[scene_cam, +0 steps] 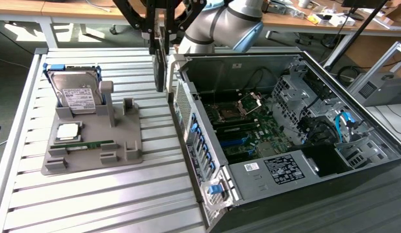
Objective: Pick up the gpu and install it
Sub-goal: 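Pick up the gpu and move the gpu toward the slot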
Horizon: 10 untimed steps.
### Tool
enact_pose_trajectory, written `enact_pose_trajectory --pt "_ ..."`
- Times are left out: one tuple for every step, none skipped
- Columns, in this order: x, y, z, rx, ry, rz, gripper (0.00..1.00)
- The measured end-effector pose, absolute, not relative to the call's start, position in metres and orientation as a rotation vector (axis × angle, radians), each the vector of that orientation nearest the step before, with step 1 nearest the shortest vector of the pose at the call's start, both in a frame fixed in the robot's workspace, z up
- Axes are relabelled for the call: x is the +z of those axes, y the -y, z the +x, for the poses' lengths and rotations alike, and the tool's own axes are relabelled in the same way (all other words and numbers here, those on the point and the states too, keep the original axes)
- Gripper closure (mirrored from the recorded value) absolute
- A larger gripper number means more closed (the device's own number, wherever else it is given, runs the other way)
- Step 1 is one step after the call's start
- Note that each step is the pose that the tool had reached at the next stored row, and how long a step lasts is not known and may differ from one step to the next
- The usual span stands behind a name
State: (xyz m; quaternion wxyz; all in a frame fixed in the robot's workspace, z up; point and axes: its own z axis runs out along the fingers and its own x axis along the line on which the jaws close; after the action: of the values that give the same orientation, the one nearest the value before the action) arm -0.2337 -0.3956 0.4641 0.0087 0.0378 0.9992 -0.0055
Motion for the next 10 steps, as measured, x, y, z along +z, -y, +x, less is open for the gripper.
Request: enact_pose_trajectory --pt "0.464 0.396 -0.232 -0.018 -3.122 0.118 0.73" --pt "0.464 0.396 -0.23 -0.019 -3.122 0.118 0.73" --pt "0.464 0.396 -0.229 -0.019 -3.122 0.118 0.73" --pt "0.463 0.396 -0.228 -0.02 -3.122 0.118 0.73" --pt "0.463 0.396 -0.226 -0.021 -3.122 0.118 0.73" --pt "0.463 0.397 -0.225 -0.022 -3.123 0.118 0.73" --pt "0.463 0.397 -0.223 -0.023 -3.123 0.118 0.73" --pt "0.462 0.397 -0.221 -0.024 -3.123 0.118 0.73" --pt "0.462 0.397 -0.22 -0.025 -3.123 0.118 0.73" --pt "0.462 0.397 -0.218 -0.026 -3.123 0.118 0.73"
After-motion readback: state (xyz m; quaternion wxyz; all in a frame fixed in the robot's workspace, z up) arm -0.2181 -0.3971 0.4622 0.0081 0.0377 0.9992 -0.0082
